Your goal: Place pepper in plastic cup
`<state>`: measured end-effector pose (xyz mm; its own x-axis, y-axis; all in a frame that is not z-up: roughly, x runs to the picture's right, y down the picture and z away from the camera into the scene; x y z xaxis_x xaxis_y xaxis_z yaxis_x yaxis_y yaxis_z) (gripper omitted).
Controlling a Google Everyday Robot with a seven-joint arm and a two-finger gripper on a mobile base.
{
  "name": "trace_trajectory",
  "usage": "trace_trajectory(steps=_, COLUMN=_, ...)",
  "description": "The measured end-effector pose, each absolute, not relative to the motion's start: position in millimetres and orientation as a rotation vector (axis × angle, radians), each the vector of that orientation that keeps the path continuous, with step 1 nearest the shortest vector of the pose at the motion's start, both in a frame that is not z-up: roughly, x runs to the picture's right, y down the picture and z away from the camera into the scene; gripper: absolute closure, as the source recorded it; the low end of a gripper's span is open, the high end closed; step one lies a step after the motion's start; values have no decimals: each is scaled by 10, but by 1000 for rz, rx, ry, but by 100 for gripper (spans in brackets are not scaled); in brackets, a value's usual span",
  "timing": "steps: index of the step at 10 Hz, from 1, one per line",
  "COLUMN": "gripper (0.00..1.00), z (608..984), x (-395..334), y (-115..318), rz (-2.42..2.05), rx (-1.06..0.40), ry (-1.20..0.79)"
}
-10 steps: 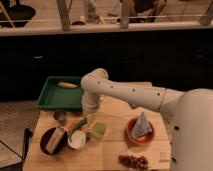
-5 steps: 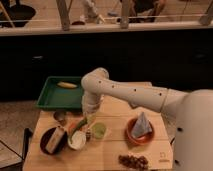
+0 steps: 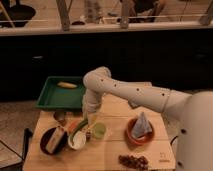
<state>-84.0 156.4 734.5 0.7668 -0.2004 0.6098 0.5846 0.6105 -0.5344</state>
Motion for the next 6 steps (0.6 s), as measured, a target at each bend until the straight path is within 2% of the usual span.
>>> trace_trajectory(steps=6, gripper=100, z=7212, x=-555, y=1586, rz=-590, rx=-875, ry=-549)
